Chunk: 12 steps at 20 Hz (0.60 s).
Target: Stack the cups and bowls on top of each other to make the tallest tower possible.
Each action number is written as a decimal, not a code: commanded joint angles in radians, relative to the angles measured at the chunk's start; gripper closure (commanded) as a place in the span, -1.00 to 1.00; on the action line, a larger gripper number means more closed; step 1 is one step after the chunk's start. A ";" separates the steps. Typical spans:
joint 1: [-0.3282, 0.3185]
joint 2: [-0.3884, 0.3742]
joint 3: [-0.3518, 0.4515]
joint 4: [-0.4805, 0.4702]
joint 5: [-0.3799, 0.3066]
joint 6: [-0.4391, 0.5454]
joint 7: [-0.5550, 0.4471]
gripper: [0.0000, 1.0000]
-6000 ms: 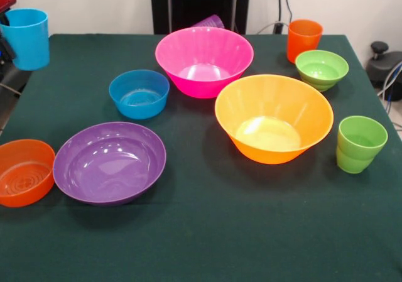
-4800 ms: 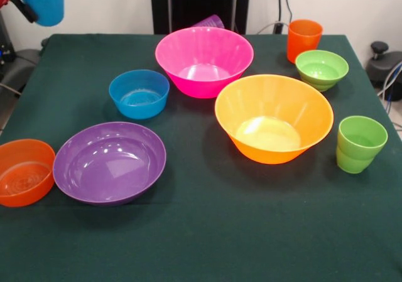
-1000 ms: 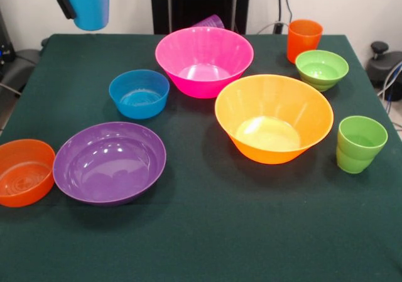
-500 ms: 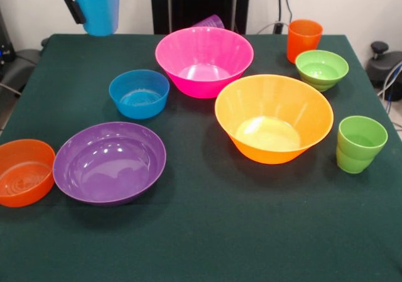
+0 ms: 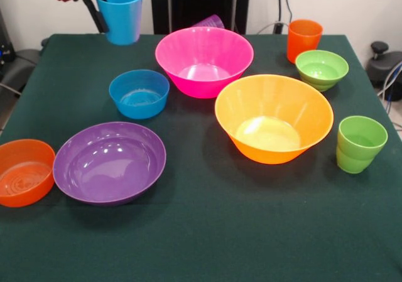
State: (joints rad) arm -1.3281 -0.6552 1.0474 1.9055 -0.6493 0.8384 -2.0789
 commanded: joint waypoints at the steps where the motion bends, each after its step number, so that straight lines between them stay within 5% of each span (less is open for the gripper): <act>1: 0.091 0.036 -0.116 0.132 -0.090 -0.130 0.425 1.00; 12: 0.135 0.032 -0.124 0.213 -0.120 -0.299 0.562 1.00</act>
State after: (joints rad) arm -1.2673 -0.6556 1.0003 2.0192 -0.6875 0.6424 -1.8922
